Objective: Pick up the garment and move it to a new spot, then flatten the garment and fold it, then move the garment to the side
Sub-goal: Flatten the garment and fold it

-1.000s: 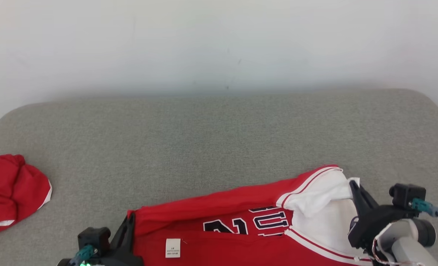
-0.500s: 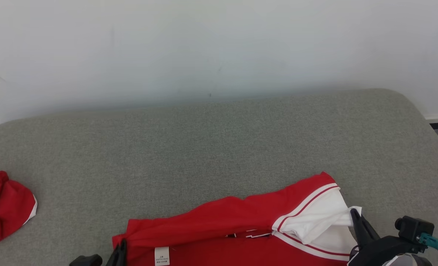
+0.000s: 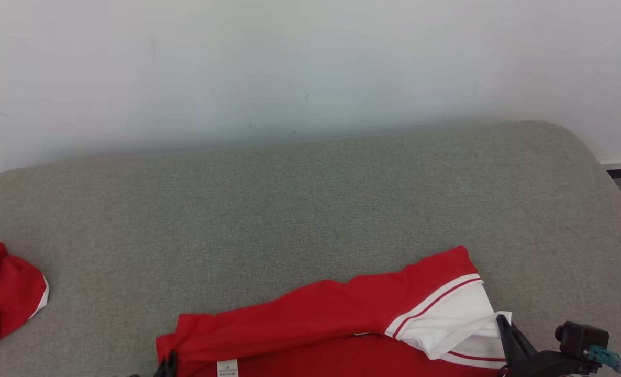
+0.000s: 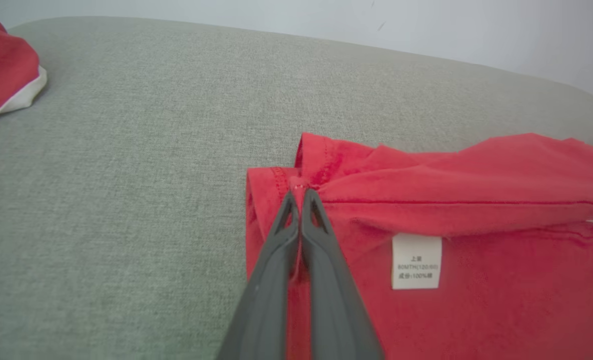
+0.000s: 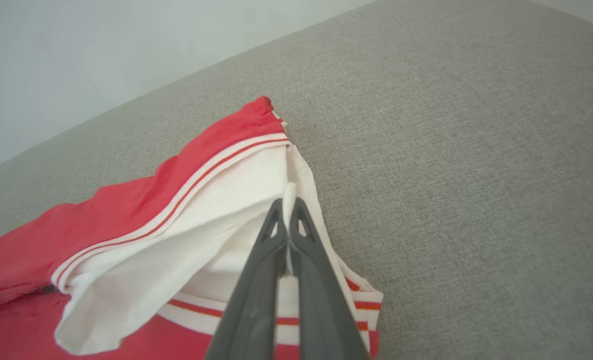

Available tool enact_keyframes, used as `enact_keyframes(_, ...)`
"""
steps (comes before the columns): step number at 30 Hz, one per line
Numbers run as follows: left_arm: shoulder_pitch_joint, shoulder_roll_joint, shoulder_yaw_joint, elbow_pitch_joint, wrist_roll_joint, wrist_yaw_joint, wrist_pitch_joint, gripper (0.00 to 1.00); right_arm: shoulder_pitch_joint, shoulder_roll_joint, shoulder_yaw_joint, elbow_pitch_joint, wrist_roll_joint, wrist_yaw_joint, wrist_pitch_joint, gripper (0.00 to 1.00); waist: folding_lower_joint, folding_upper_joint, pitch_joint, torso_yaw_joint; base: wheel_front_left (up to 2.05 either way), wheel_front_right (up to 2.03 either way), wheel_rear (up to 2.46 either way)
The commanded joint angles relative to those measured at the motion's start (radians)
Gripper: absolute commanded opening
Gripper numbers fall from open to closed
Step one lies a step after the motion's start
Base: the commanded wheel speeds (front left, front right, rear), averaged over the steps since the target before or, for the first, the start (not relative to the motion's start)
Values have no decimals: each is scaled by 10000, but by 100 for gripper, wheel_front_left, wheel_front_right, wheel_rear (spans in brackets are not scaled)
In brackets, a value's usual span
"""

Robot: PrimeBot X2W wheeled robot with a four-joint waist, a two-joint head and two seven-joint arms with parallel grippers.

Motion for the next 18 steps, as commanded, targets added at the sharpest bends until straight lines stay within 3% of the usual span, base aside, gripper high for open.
enact_keyframes(1, 243, -66, 123, -145, 150, 12, -29, 47, 73, 77, -121, 47, -73, -27, -110, 96, 0, 0, 5, 43, 0, 0, 0)
enact_keyframes(2, 333, -111, 177, -232, 234, -1, -29, 55, 79, 89, -169, 81, -137, -27, -137, 93, 0, 0, 2, 58, 0, 0, 0)
enact_keyframes(3, 427, -150, 235, -327, 313, -11, -29, 70, 89, 103, -245, 120, -195, -27, -178, 95, 0, 0, 0, 67, 0, 0, 0)
enact_keyframes(4, 508, -184, 292, -467, 428, 0, -29, 100, 99, 92, -323, 151, -283, -27, -213, 100, 0, 0, -1, 76, 0, 0, 0)
enact_keyframes(9, 939, -314, 560, -1126, 856, 178, -29, 100, 45, 154, -583, 149, -586, -27, -481, 100, 0, 0, -22, 84, 0, 0, 0)
enact_keyframes(18, 1762, -472, 1243, -3053, 2138, 985, -29, 100, -121, 458, -1105, 81, -1510, -27, -1222, 100, 0, 0, -101, 184, 0, 0, 0)
